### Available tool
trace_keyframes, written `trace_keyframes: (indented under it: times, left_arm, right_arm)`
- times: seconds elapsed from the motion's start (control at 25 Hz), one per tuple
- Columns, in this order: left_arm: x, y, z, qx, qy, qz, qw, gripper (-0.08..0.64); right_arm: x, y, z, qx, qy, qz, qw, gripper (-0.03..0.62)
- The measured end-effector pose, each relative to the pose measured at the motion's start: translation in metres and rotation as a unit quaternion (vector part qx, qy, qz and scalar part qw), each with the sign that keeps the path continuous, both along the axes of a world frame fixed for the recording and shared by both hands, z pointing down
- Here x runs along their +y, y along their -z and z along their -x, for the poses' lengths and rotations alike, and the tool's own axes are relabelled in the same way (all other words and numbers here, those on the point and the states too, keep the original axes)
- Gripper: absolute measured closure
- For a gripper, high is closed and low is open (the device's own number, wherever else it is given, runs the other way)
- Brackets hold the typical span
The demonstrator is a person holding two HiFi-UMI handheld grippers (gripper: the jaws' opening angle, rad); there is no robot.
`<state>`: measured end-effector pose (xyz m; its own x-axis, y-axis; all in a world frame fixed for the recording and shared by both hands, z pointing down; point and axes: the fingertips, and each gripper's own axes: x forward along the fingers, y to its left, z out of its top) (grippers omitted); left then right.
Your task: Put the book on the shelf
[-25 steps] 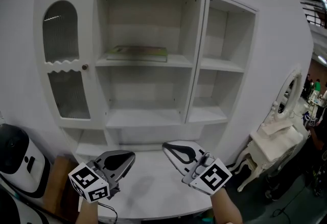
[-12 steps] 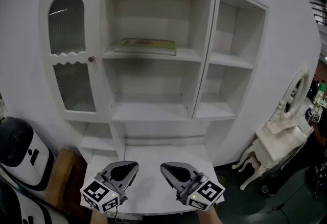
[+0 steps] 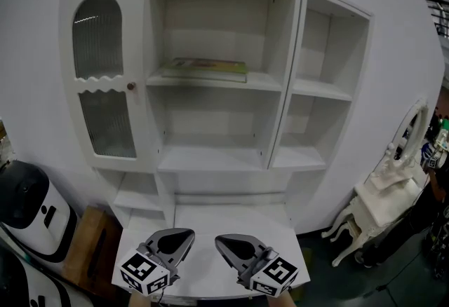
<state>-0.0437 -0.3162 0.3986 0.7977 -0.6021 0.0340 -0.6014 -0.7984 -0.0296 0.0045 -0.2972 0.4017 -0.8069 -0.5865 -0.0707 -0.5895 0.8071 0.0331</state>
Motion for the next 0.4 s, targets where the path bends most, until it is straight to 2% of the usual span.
trace_keyframes:
  times: [0.4]
  left_arm:
    - [-0.0051,-0.0094,-0.0041,0.002,-0.001,0.015,0.9999,0.552]
  right_arm:
    - [-0.0049,-0.0042,-0.0009,0.002,0.001,0.006,1.000,0.580]
